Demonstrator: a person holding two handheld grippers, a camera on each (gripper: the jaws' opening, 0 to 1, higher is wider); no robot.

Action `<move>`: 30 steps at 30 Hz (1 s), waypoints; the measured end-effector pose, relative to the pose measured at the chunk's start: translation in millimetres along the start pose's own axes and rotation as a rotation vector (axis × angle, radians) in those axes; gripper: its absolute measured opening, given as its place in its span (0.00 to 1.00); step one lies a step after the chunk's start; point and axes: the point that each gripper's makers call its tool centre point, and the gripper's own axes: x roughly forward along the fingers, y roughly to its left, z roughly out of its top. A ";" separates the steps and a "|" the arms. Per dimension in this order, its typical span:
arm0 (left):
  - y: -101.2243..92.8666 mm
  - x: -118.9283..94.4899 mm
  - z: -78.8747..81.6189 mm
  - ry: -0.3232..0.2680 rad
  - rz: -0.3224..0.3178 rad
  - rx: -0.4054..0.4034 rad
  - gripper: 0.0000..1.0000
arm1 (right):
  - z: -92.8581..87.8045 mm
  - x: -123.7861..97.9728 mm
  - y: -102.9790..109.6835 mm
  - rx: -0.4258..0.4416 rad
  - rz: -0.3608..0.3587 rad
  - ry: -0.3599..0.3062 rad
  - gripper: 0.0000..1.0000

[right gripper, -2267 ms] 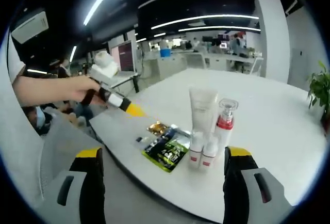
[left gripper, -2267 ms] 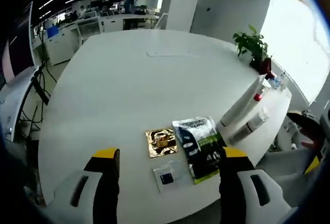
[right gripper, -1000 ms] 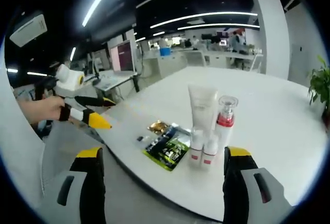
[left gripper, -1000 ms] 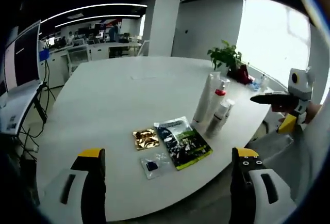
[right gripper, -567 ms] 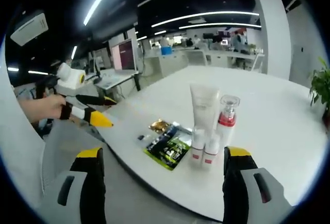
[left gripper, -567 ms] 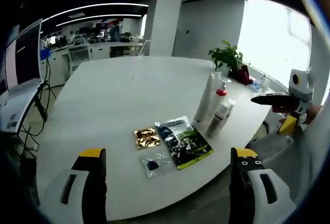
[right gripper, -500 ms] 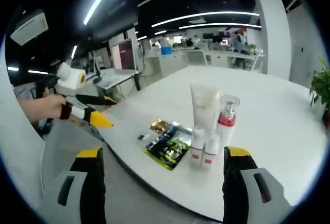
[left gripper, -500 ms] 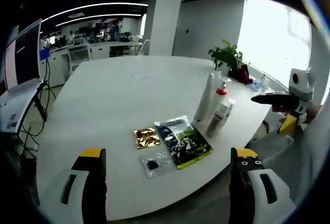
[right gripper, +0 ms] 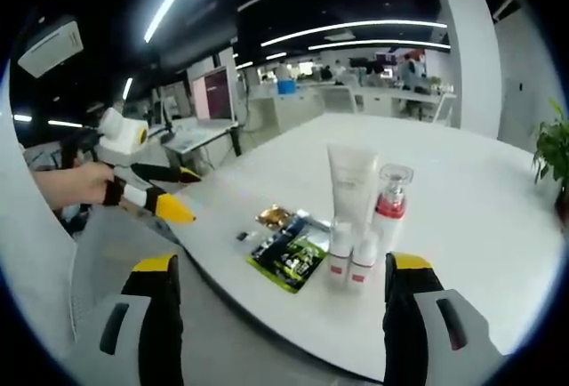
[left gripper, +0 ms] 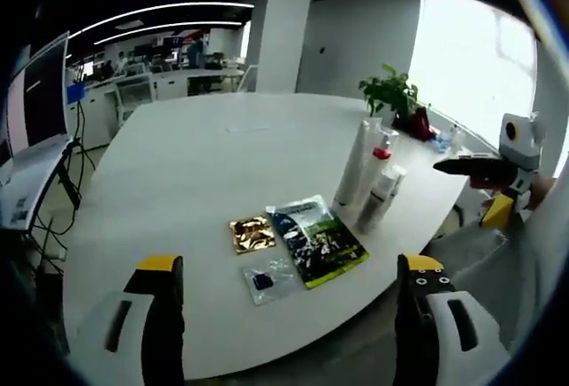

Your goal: Arrange the skincare products in the storage area until every visible bottle or jar stands upright without overlapping.

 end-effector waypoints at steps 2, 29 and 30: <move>0.1 0.0 0.2 -0.001 0.001 0.000 0.94 | 0.2 0.0 -0.3 -0.001 -0.001 0.000 0.94; 0.7 -0.6 -1.2 0.003 -0.001 -0.009 0.94 | 0.5 0.1 -2.7 0.004 -0.010 -0.006 0.95; 0.8 -0.6 -1.4 0.005 0.000 -0.009 0.94 | 0.4 0.1 -2.6 0.004 -0.009 -0.005 0.95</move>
